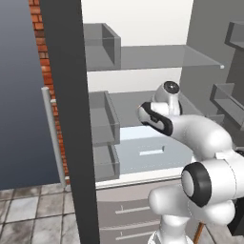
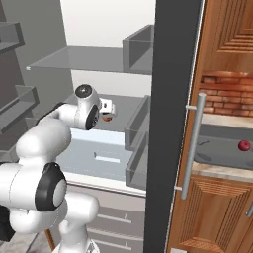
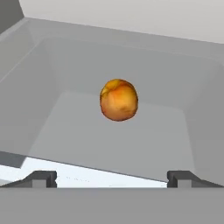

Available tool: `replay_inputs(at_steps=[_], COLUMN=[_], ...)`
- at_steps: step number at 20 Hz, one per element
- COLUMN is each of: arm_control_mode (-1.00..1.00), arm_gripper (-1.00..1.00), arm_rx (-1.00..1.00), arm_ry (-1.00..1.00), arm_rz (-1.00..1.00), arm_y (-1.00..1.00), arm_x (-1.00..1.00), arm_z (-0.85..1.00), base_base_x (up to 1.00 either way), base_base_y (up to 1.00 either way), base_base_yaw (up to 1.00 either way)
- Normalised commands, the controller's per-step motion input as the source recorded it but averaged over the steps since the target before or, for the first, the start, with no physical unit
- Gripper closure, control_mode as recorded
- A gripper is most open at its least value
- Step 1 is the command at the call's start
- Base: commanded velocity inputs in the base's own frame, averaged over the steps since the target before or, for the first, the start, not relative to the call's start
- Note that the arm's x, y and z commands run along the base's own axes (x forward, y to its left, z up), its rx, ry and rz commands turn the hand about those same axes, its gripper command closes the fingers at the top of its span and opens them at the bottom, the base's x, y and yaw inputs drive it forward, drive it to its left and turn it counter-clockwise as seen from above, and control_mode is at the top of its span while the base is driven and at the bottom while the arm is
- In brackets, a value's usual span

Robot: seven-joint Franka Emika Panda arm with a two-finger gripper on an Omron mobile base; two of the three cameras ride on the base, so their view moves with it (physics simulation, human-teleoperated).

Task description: Pick the apple and peach from the fridge and place them inside the tupperware on the counter.

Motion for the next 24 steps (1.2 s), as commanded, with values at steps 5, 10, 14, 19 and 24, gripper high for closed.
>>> replay_inputs(at_steps=[5,10,14,19,24], arm_control_mode=[-1.0,-1.0,-1.0,-1.0,-1.0], arm_gripper=[-1.0,-1.0,-1.0,-1.0,-1.0], arm_rx=[0.0,0.0,0.0,0.0,0.0], arm_ry=[0.01,0.03,0.02,0.0,0.01], arm_rz=[0.0,0.0,0.0,0.0,0.0], arm_y=[0.0,0.0,0.0,0.0,0.0], arm_x=[0.48,0.38,0.38,0.4,0.41], arm_z=[-0.22,-0.27,-0.27,-0.2,-0.19], base_base_x=[0.0,0.0,0.0,0.0,0.0], base_base_y=[0.0,0.0,0.0,0.0,0.0], base_base_yaw=[0.0,0.0,0.0,0.0,0.0])
